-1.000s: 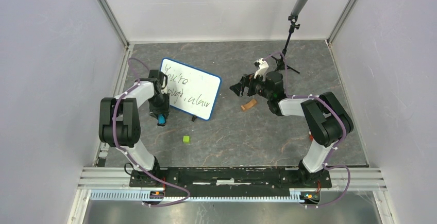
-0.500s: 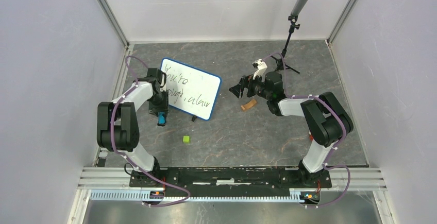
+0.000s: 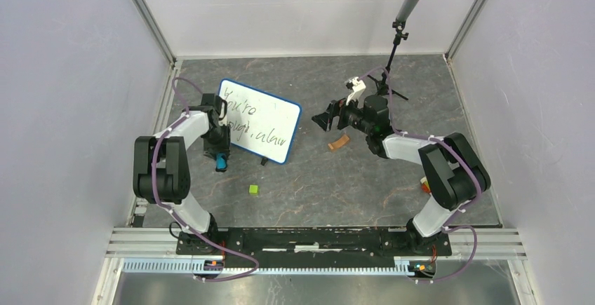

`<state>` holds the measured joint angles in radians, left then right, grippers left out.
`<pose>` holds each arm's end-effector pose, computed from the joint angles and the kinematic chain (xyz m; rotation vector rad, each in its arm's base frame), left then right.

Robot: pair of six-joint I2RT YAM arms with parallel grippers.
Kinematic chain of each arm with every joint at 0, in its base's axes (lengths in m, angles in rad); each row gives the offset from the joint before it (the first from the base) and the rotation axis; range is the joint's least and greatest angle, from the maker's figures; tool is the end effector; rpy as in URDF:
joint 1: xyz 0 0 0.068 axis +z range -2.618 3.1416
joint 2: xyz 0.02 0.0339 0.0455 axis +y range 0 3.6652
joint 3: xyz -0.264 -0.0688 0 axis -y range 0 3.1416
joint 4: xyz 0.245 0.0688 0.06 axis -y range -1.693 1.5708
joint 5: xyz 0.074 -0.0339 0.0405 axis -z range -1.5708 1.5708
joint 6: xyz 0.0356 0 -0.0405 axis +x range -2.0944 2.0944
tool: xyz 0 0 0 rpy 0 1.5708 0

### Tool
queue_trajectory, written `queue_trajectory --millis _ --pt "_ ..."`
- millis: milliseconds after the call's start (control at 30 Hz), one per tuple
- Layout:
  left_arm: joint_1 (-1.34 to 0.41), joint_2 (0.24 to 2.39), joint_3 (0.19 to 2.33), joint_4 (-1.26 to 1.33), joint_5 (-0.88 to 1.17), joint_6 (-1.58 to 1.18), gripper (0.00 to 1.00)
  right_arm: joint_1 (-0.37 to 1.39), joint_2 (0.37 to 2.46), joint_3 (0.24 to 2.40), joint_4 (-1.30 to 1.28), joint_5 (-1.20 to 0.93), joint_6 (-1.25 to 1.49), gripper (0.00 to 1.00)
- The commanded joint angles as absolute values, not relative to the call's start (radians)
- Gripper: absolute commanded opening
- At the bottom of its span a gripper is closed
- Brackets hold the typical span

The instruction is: Erase the whiteboard

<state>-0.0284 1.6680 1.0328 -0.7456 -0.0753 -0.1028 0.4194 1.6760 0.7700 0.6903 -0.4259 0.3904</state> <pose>0.2991 -0.0058 0.1717 -0.1201 2.9433 0.0923 0.3137 0.1560 0.1975 -0.3473 1.8382 0.9504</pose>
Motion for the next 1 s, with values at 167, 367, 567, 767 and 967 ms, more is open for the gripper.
queue_trajectory --millis 167,367,567,767,967 --pt "-0.028 1.664 1.048 -0.732 -0.066 -0.092 0.38 0.446 1.629 0.781 0.694 -0.432 0.360 0.97" --pt "-0.028 1.573 1.029 -0.722 -0.047 -0.106 0.33 0.470 1.612 0.797 0.662 -0.407 0.355 0.97" --pt "-0.028 1.363 1.006 -0.672 0.056 -0.179 0.33 0.497 1.588 0.796 0.685 -0.398 0.433 0.98" --pt "-0.040 1.212 0.946 -0.546 0.157 -0.323 0.31 0.576 1.660 0.823 0.782 -0.426 0.505 0.86" --pt "-0.161 1.118 0.870 -0.414 0.039 -0.394 0.31 0.628 1.728 0.837 0.849 -0.411 0.541 0.74"
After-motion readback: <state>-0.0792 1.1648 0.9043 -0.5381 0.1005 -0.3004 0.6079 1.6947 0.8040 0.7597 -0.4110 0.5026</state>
